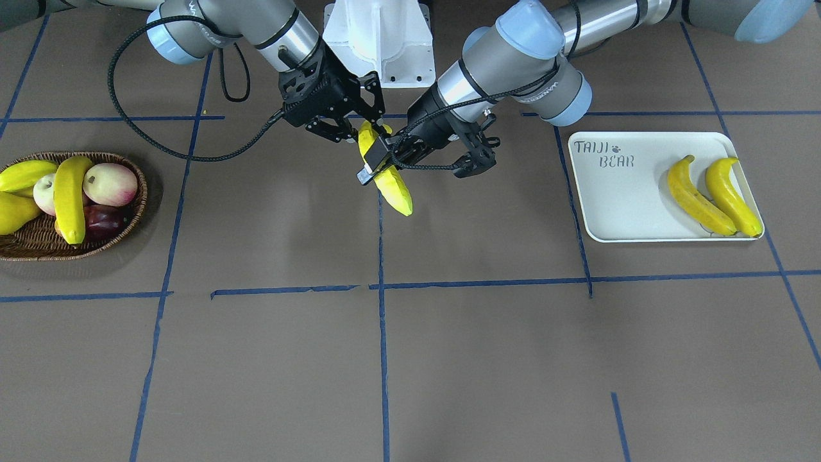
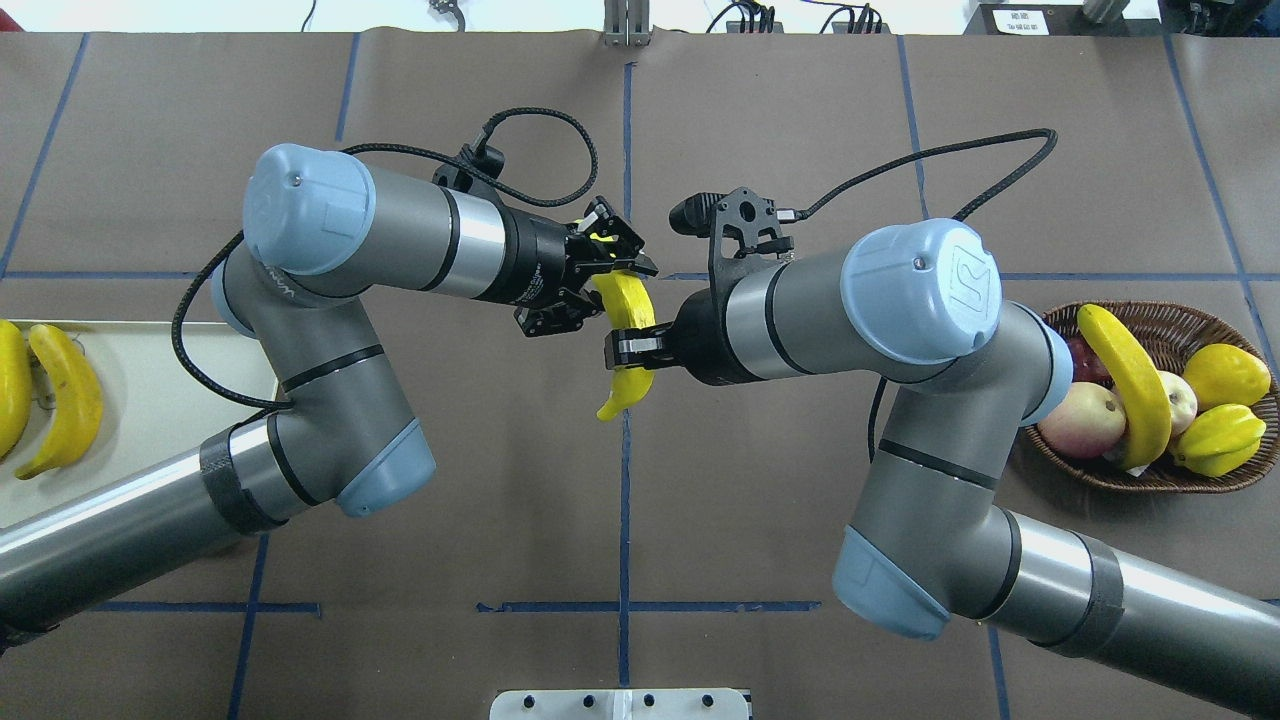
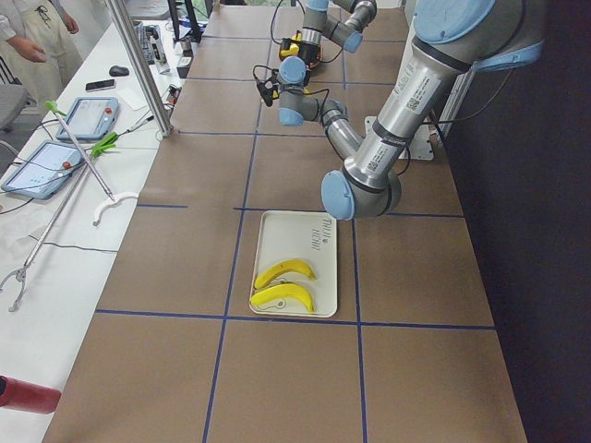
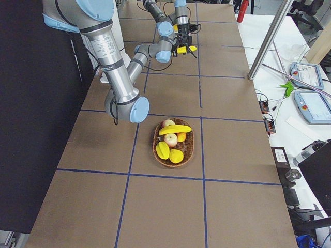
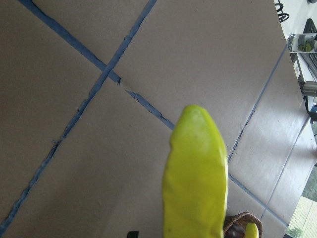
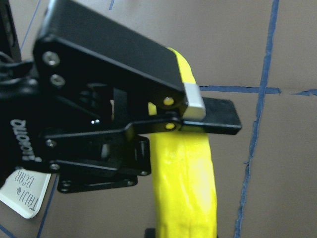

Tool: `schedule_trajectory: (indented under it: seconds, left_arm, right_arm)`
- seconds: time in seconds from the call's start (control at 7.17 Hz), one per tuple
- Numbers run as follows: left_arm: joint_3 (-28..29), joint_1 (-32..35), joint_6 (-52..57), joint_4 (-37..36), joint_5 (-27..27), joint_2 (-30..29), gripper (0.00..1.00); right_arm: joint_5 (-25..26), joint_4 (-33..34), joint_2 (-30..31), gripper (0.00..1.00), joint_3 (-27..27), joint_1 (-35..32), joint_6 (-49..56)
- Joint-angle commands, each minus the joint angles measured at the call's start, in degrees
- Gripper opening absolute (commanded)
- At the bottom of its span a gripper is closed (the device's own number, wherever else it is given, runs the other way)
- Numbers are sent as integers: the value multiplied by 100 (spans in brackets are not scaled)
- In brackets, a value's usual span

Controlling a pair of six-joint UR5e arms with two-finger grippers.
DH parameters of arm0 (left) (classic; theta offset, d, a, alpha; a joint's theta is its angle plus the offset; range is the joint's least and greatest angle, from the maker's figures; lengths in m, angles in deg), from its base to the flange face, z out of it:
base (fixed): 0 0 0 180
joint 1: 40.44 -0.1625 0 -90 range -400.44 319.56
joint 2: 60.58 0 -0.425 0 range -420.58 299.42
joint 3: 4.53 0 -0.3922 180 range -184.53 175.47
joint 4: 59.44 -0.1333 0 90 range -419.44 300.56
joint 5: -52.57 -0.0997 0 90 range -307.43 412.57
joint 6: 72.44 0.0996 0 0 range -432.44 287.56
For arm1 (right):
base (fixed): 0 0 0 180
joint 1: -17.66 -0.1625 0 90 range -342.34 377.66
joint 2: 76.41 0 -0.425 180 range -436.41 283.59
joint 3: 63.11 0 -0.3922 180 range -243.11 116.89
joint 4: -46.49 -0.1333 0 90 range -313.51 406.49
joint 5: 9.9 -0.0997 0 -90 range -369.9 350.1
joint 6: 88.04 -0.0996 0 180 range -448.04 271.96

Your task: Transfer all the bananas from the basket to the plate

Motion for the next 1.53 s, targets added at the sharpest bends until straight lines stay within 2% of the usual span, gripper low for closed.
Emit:
schedule_trajectory:
  seconds: [0.0,0.14,0.28,0.42,0.7,0.84,0.98,1.26,1.39]
  left_arm:
    - [-1,2,1,0,0,8,44]
    - [-1,11,1,0,0,8,32]
    - [-10,11,1,0,0,8,12]
    - [-10,20,-8,-17,-8,8,0]
    - [-10,46,-17,-17,-8,8,0]
    - [-10,46,-17,-17,-8,17,0]
    - [-10,46,-25,-17,-8,34,0]
    - [-18,99,9,-17,-17,218,0]
    - [-88,169,62,-235,-17,454,0]
  right_arm:
    - [3,0,16,3,3,12,3]
    - [3,0,16,3,3,12,3]
    - [3,0,24,5,3,12,3]
    - [-5,9,16,19,-6,12,12]
    - [-49,88,7,99,-6,12,-14]
    - [-67,192,-11,99,72,-15,-14]
    - [-154,611,-11,99,325,-111,-6]
    - [-1020,984,24,99,530,-671,-6]
    - [-1390,1115,259,99,687,-996,-6]
